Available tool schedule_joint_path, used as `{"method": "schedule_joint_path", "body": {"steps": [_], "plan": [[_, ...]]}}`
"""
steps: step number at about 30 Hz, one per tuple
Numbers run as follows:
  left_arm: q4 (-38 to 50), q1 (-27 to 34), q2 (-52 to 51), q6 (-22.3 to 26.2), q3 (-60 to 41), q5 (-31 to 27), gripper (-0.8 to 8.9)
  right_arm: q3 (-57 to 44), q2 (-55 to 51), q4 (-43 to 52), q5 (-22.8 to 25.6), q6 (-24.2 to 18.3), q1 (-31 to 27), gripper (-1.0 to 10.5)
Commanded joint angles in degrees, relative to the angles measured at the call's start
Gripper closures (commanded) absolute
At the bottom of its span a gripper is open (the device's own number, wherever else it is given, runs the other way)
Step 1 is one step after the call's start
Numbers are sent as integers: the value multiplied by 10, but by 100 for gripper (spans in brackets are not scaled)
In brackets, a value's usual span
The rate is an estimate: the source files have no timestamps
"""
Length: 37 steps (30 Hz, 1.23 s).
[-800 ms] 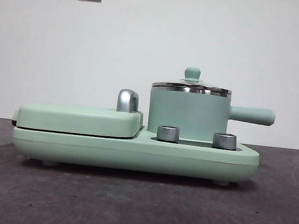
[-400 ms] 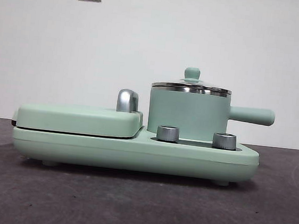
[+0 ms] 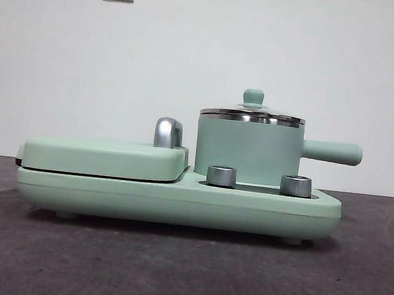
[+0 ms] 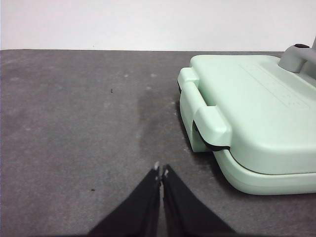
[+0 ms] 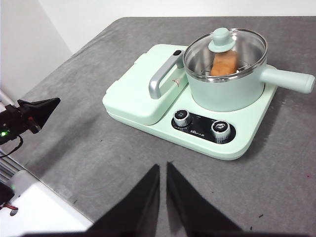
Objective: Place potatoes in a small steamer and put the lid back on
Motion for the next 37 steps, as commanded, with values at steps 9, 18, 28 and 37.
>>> {"method": "schedule_joint_path", "body": {"steps": [9,18,28,37], "plan": [[0,-1,0,5,-11,-2,802,3,2,5,0,0,3,927],[0,-1,0,5,-11,-2,802,-14,1,25,-19,0,-59,927],[0,-1,0,5,-11,-2,802,-266,-71,315,8,-21,-262,927],[0,-1,0,5,-11,-2,802,-476,-165,443,139,-31,-266,927]]}}
